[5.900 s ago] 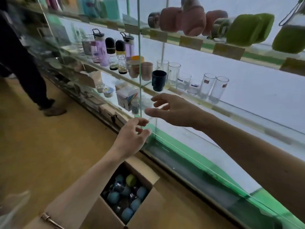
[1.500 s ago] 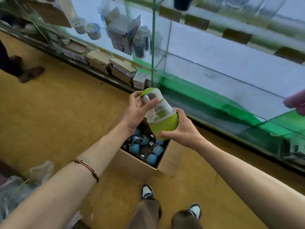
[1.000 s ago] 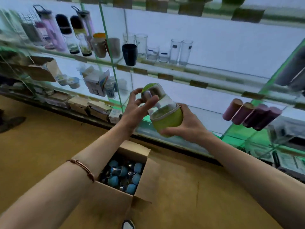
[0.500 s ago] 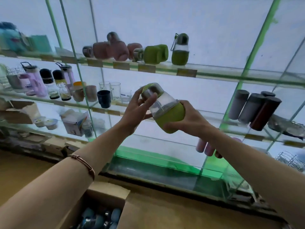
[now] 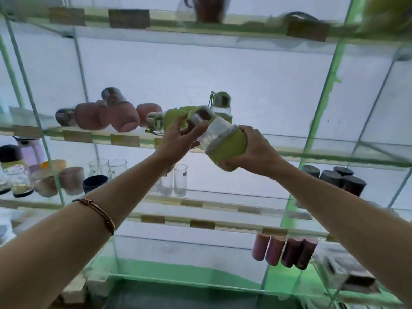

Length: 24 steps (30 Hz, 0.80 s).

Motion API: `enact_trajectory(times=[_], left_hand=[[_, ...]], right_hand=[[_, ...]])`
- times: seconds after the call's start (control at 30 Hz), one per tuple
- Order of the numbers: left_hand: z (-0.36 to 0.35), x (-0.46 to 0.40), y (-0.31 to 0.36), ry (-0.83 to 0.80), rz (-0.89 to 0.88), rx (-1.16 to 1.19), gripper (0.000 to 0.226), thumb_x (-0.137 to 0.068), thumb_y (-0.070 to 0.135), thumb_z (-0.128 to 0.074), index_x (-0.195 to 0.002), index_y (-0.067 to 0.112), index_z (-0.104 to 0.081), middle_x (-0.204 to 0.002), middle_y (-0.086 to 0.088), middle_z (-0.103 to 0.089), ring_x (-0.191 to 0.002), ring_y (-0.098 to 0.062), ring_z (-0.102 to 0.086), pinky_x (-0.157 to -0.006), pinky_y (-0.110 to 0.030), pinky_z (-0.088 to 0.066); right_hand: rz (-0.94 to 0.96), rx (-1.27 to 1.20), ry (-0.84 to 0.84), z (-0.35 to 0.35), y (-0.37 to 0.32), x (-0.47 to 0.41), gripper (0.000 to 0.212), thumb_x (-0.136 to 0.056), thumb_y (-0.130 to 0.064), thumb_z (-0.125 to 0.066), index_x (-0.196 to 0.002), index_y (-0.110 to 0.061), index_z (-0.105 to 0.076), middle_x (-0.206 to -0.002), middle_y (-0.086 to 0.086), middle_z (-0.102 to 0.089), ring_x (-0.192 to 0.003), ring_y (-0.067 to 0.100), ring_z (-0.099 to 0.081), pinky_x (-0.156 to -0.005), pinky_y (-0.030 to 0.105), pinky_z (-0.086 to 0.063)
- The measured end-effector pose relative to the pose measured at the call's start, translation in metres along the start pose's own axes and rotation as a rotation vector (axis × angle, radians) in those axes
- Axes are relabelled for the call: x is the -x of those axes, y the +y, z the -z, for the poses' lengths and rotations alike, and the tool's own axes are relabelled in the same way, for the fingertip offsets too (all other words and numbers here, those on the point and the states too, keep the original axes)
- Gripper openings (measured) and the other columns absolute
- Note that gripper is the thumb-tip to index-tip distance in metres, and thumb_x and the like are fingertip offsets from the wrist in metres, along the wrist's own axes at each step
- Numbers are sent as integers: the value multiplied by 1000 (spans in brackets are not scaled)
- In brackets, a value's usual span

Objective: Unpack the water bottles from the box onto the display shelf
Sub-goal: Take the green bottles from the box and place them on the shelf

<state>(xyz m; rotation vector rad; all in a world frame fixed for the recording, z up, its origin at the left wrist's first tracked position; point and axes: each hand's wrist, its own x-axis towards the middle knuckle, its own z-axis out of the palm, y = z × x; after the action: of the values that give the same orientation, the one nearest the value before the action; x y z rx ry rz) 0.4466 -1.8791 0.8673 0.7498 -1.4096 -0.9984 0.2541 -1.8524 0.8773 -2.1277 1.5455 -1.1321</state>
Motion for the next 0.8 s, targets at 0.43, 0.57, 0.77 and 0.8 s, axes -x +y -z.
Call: enact_trajectory(times=[0.43,0.57,0.77,0.8], left_hand=[[1,-110,-17,221,-89,-204,56,-74,44,-74,-124,25,-53,-112,-7,-66,-104,-20,-65,-90,-40,-54],[10,-137,-17,269,-109,-512,53,-77,42,-74,-121,15,-62,-118,-4,-64,-101,-15,-60,-81,-25,-48],[14,-154,-28,154,-152,-875,55,-77,43,-73,-117,7,-59,-111,-9,-64,-109,-25,-57,-93,-37,-46],[12,-155,-31,155,-183,-963,56,-79,42,-72,-120,7,-58,-114,-10,-62,-114,-27,-52,-96,-36,-41]], right_hand=[[31,7,58,-5,28,-120,82,-62,-28,-85,-130,-19,-40,-120,0,-48,-102,16,-48,-65,18,-40],[46,25,32,-8,42,-147,82,-62,-25,-85,-130,-19,-41,-121,2,-47,-103,17,-48,-63,17,-40],[81,51,-21,-23,64,-165,85,-62,-26,-87,-133,-17,-40,-122,0,-41,-106,13,-42,-74,18,-38],[85,62,-34,-25,65,-166,86,-62,-29,-87,-133,-17,-40,-122,0,-38,-106,12,-41,-79,19,-37]])
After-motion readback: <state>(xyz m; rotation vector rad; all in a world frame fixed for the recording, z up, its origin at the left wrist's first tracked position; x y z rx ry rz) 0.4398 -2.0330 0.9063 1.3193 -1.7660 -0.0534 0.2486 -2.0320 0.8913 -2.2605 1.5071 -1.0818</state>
